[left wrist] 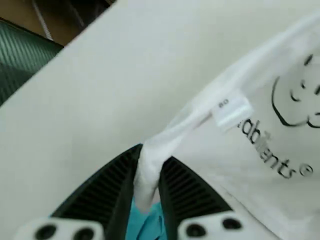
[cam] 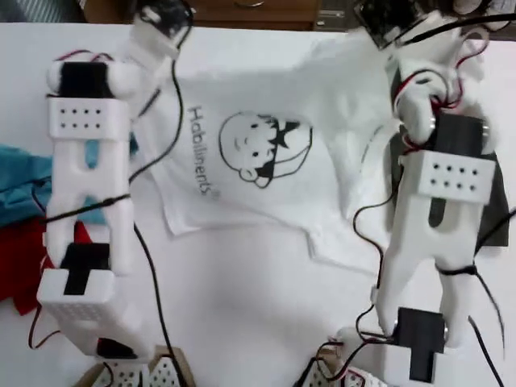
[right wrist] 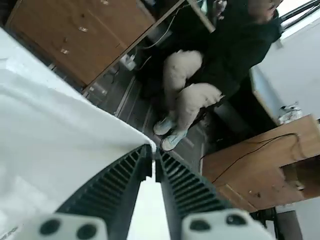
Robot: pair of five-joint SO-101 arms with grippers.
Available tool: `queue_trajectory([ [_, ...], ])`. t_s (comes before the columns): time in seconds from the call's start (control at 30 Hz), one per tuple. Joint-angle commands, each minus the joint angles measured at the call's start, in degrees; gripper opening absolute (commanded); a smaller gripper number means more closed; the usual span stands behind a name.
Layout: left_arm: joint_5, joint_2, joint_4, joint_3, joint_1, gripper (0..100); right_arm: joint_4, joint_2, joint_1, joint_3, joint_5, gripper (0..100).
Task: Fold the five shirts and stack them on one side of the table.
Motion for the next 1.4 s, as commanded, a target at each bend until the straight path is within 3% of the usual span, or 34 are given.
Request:
queue_trajectory([
  [0.0, 0.35, -1.05, 1.93, -10.95, -1.49, 2, 4.0, 0.04, -0.04, -13.01, -0.44, 2.0],
  [0.23, 0.35, -1.05, 16.53, -30.99, -1.23, 2, 16.13, -0.04, 0.22, -34.55, -0.44, 2.0],
  [0.33, 0.09, -1.67, 17.49, -32.84, -2.64, 2, 22.37, 0.22, 0.57, -40.53, -0.44, 2.0],
  [0.47, 0.0, -2.46, 17.32, -28.18, -2.9, 2, 29.05, 0.66, 0.57, -40.0, -3.34, 2.0],
  [0.57, -0.09, -2.29, 17.32, -23.08, -2.81, 2, 31.87, 2.86, 1.27, -32.62, -19.52, 2.1],
  [0.63, -0.09, -2.37, 17.23, -18.86, -2.81, 2, 32.31, 6.81, 0.84, -25.05, -25.93, 2.1],
  [0.8, -0.09, -2.37, 17.14, -10.15, -4.22, 2, 32.57, 24.31, -6.2, -16.09, -25.85, 2.3],
  [1.03, 0.26, -2.37, 16.44, 0.13, -4.4, 2, 35.3, 39.25, -17.71, -27.78, -25.76, 2.9],
  [1.23, 3.08, -2.37, 15.82, 3.74, -4.48, 2, 35.74, 50.59, -21.32, -30.33, -23.56, 14.6],
  [1.37, 3.43, -2.37, 15.38, 3.65, -4.48, 2, 38.81, 54.73, -21.32, -30.77, -23.47, 12.9],
])
